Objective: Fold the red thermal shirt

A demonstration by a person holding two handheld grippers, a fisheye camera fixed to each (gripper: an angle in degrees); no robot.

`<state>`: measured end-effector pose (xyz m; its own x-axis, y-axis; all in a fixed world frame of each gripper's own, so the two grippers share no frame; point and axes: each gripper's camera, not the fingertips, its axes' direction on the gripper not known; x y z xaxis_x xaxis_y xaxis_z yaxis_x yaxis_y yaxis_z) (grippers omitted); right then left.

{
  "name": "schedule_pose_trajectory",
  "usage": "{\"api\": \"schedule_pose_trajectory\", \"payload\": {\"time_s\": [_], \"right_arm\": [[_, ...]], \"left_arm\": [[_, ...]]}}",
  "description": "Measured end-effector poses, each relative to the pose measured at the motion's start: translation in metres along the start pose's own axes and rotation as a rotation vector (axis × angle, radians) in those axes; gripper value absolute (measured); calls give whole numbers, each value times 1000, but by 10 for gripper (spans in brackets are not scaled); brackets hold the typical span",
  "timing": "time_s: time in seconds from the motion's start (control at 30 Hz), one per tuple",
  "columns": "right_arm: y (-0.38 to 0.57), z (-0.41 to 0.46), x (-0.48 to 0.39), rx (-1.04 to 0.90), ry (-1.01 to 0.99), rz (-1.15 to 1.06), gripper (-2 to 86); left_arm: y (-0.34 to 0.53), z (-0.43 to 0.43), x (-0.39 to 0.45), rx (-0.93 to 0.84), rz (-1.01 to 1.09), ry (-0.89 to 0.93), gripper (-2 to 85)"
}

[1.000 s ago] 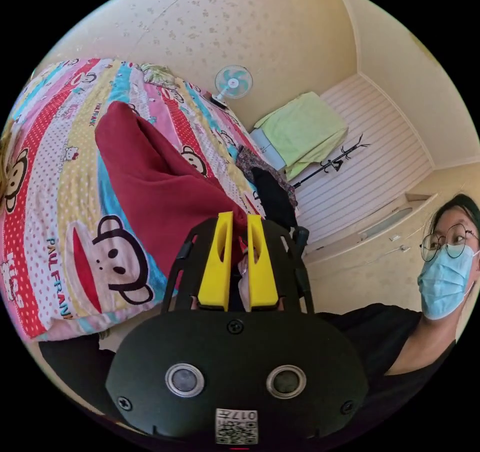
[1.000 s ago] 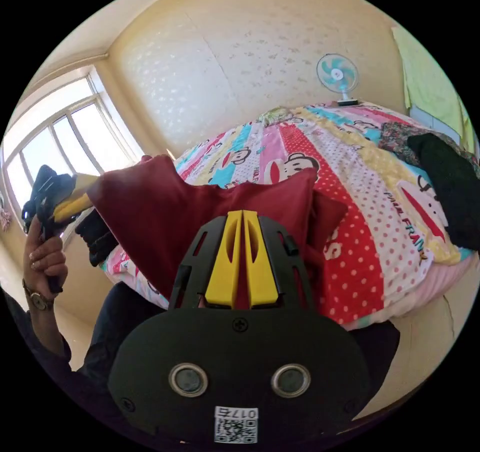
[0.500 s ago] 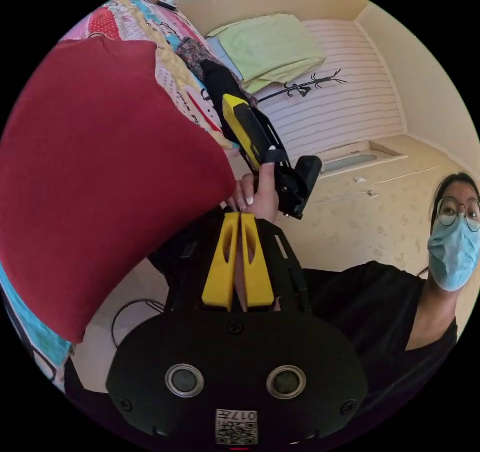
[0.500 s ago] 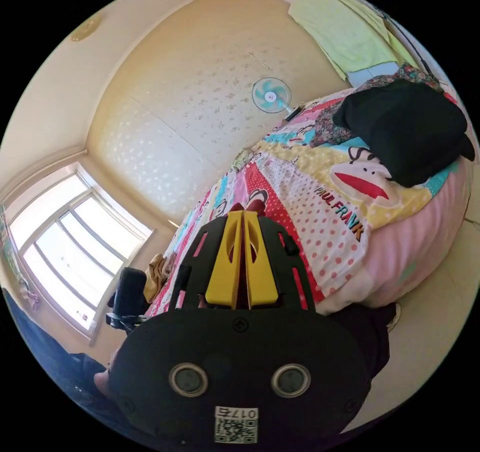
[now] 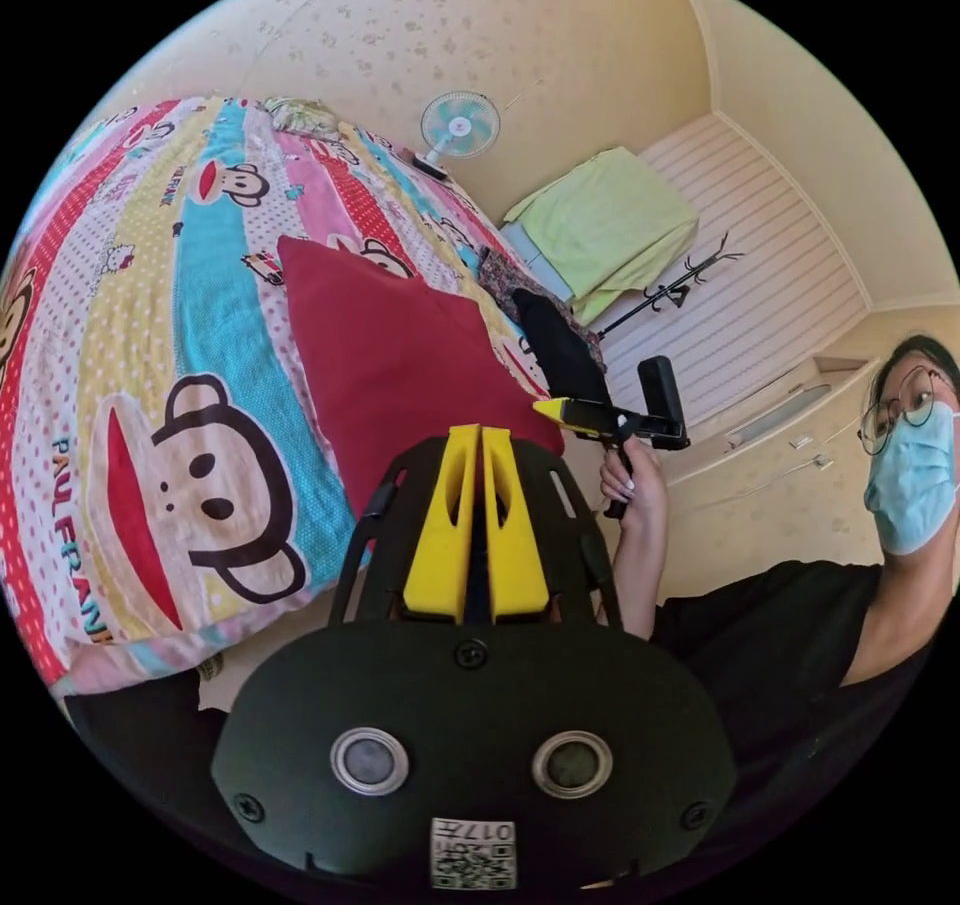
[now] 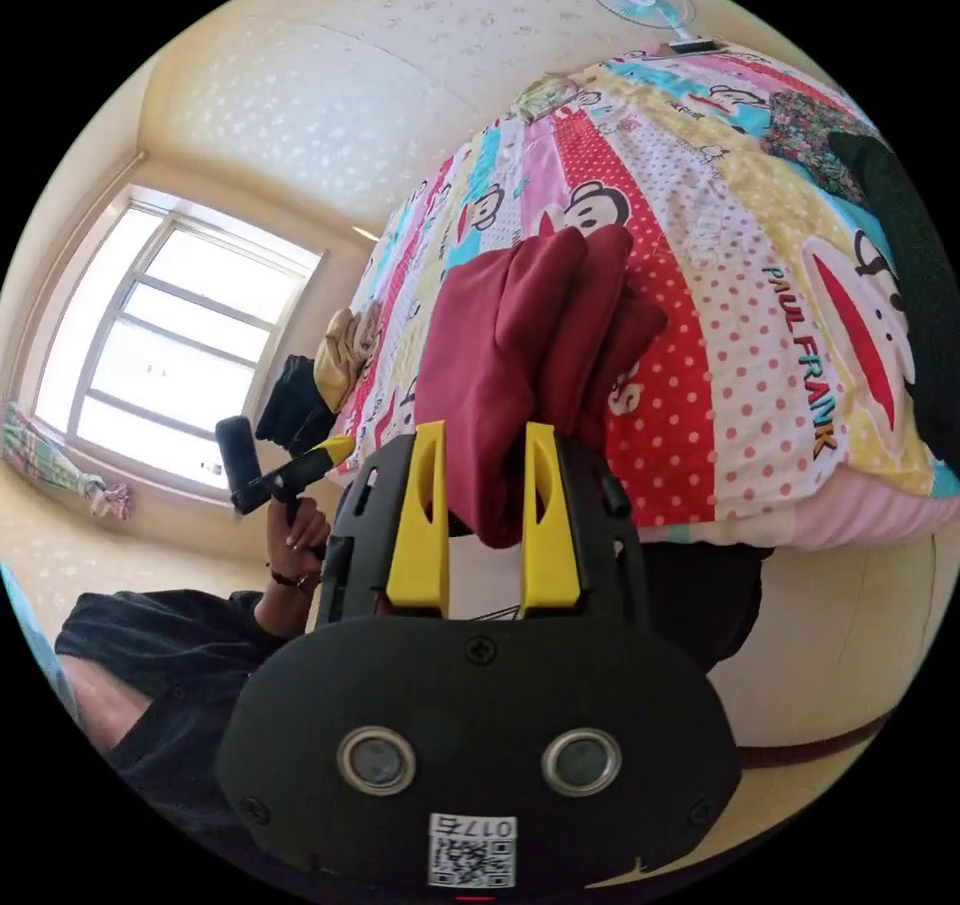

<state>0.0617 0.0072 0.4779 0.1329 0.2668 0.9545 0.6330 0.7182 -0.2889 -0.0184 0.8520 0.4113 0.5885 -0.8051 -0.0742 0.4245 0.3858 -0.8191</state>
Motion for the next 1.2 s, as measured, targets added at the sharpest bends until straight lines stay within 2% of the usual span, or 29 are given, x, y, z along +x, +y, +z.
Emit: {"api": "schedule_pose_trajectory", "payload": {"time_s": [0.07,0.13,0.2,0.27,0.37,0.5,0.67,0.7,0.77,0.83,0.87,0.93,1.0,1.1,1.2], "right_arm": [[-1,2,-8,-39,67,12,49],[2,0,-10,-80,272,79,39],[3,2,3,-120,251,146,35],[-2,16,26,-202,215,209,32],[-1,14,31,-167,174,227,27],[-7,-27,-35,133,238,75,15],[-46,-33,-90,273,316,-83,9],[-60,-25,-91,286,394,-76,8],[-91,7,-70,118,549,20,7],[-113,80,-16,-264,666,46,7],[-110,87,-9,-258,679,20,6],[-88,63,-5,-48,618,5,5],[-72,52,2,13,569,-11,4],[-51,36,22,140,445,7,4],[-44,24,34,170,382,25,5]], "left_arm": [[0,12,0,-29,14,-29,-10],[0,35,-3,-116,9,-86,-10],[5,80,-17,-309,-20,-188,-10],[14,108,-32,-401,-18,-169,-10],[21,98,-44,-313,-68,-77,-10],[21,92,-39,-290,-26,-139,-10],[20,95,-34,-283,-11,-196,-10],[19,92,-32,-287,-2,-203,-10],[18,84,-32,-289,12,-195,-9],[20,68,-34,-238,9,-180,-8],[22,52,-37,-169,-10,-184,-6],[26,28,-44,-68,-31,-191,1],[24,7,-61,-4,-68,-149,55],[17,11,-96,-61,-175,-21,158],[13,25,-121,-120,-240,146,175]]}}
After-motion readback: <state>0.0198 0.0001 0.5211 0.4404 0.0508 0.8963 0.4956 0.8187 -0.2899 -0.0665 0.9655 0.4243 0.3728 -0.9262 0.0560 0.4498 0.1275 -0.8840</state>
